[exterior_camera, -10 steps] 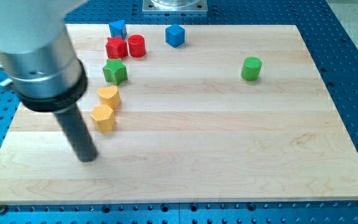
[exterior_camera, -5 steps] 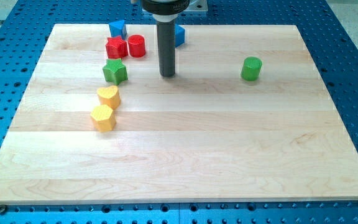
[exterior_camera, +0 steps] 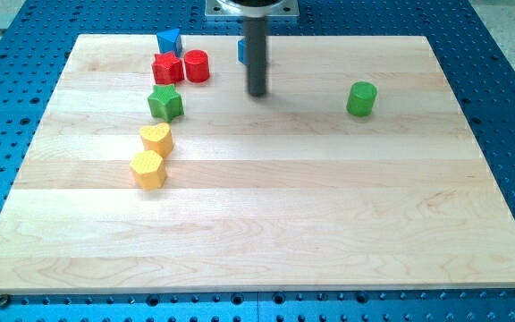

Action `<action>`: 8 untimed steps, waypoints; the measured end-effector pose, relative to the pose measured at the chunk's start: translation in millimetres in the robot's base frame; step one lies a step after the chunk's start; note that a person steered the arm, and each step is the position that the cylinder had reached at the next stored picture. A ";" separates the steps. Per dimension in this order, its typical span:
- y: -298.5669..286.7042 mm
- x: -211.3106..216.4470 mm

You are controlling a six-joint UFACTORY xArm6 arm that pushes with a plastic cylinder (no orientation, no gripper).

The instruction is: Push the green circle to the left side of the red star

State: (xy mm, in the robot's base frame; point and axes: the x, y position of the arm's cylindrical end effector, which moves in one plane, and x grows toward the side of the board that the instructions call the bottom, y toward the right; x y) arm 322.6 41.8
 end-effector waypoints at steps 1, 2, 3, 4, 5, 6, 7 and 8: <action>60.3 -22.1; 126.4 -36.3; 174.2 -10.0; 169.7 24.6; 125.0 38.5; 82.9 38.5; 41.2 38.5; -1.7 38.4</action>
State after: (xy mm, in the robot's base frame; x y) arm 361.1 40.1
